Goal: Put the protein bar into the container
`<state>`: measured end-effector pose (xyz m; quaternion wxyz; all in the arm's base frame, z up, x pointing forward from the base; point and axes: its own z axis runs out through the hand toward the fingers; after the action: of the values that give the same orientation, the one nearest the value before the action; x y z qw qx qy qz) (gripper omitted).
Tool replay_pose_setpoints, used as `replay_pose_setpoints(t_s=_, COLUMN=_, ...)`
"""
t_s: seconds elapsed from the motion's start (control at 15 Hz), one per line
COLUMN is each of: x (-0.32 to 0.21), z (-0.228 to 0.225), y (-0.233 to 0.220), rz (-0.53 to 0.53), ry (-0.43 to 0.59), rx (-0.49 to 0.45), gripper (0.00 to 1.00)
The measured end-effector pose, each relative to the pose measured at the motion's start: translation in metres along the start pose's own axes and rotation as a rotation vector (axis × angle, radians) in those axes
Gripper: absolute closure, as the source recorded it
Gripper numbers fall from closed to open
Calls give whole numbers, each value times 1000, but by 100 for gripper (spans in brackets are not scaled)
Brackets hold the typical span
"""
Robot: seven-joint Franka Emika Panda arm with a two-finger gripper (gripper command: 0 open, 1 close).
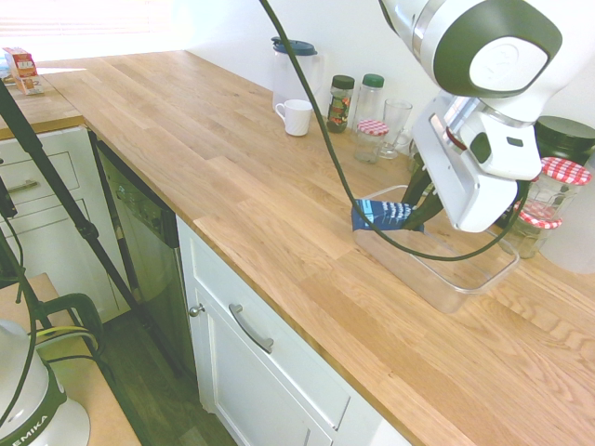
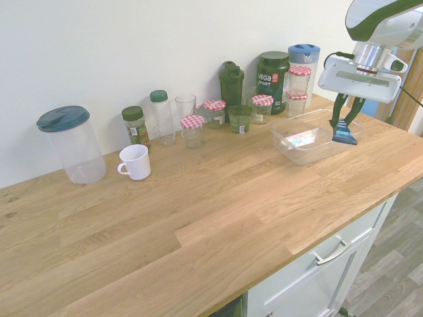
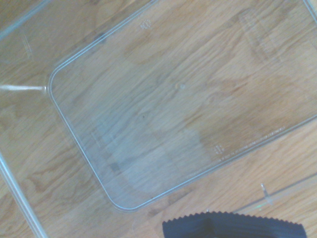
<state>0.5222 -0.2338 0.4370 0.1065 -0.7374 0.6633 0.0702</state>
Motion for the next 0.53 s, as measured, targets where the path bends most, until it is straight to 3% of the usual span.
replay_pose_setpoints(t_s=0.53, x=9, z=24, y=-10, rz=7, ry=-2, rx=-6, gripper=100)
